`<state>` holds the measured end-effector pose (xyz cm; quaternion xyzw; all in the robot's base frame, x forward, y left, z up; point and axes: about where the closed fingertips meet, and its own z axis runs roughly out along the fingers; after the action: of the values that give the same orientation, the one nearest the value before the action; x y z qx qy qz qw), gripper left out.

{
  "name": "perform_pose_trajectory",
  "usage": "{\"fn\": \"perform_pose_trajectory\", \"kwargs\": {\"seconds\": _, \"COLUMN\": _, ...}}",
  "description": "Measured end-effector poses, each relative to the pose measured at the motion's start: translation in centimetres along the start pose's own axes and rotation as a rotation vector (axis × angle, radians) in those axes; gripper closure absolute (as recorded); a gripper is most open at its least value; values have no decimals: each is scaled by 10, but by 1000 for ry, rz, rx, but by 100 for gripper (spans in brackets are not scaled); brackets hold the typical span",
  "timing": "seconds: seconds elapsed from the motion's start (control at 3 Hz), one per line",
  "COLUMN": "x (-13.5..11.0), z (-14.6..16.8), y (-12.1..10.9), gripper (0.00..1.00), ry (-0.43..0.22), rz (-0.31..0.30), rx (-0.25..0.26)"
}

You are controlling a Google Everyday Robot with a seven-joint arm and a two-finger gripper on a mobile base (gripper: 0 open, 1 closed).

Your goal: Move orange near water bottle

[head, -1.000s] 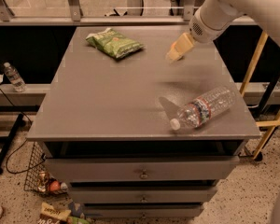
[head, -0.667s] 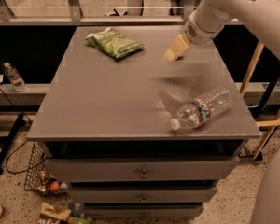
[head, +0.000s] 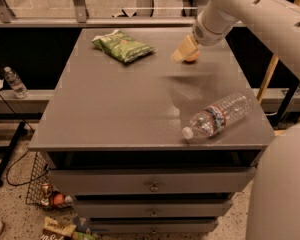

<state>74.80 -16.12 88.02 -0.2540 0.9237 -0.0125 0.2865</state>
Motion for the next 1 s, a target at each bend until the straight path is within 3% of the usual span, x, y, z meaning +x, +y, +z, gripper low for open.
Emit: {"fn": "perform_pose_trajectory", "kwargs": {"seconds": 1.0, "x": -9, "z": 32, "y": -7, "gripper": 0, "ry": -4, "rz": 54, "rx": -6}}
